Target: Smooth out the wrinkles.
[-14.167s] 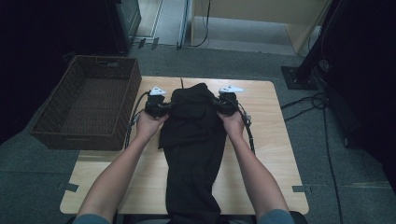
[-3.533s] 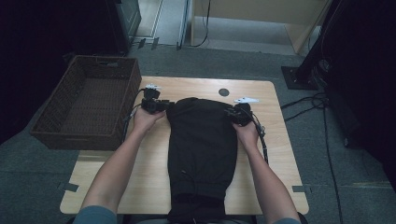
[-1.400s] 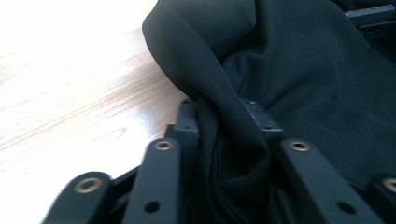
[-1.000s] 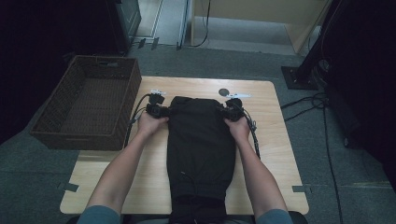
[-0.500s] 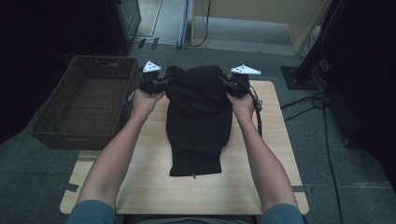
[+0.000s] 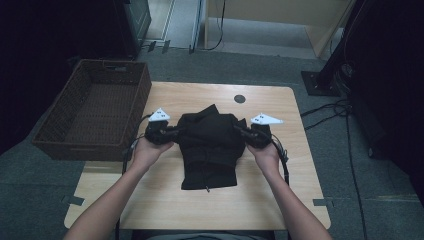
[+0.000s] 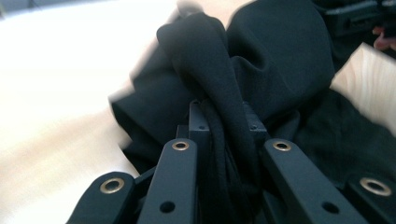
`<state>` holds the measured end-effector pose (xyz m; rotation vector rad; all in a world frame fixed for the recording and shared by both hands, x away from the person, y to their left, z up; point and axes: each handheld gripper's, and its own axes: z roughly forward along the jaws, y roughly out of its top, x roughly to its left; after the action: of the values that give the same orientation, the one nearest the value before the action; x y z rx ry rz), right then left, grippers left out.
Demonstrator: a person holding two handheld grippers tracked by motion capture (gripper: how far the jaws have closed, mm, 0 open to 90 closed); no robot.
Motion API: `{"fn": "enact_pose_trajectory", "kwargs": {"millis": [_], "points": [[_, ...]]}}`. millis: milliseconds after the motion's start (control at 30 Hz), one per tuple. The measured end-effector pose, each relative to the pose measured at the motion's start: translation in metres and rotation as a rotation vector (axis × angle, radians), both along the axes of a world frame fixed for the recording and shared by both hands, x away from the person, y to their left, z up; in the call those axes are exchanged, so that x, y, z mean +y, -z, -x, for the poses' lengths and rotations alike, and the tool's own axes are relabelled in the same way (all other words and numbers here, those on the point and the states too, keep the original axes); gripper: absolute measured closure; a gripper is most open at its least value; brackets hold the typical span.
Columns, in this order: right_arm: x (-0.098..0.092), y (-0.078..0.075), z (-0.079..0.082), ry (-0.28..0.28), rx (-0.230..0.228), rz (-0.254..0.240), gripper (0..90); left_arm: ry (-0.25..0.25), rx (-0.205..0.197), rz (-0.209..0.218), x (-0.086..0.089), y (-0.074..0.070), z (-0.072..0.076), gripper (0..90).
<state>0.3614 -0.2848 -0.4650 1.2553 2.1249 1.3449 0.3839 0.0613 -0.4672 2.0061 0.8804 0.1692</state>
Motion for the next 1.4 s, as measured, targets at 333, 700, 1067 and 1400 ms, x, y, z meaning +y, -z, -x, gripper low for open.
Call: {"fn": "enact_pose_trajectory", "kwargs": {"millis": [333, 700, 1067, 1400], "points": [[0.010, 0.047, 0.012, -0.016, 0.093, 0.063, 85.3, -0.013, 0.079, -0.016, -0.005, 0.038, 0.008, 79.9], [0.021, 0.046, -0.053, 0.056, 0.082, 0.080, 84.6, -0.140, 0.084, -0.021, -0.008, 0.032, -0.048, 80.6], [-0.006, 0.007, 0.002, -0.017, 0.006, 0.022, 66.4, -0.060, 0.095, 0.094, 0.012, 0.002, 0.008, 56.1], [-0.027, -0.021, 0.009, -0.030, -0.035, 0.010, 47.1, -0.073, 0.046, 0.085, 0.029, -0.043, 0.010, 43.0]]}}
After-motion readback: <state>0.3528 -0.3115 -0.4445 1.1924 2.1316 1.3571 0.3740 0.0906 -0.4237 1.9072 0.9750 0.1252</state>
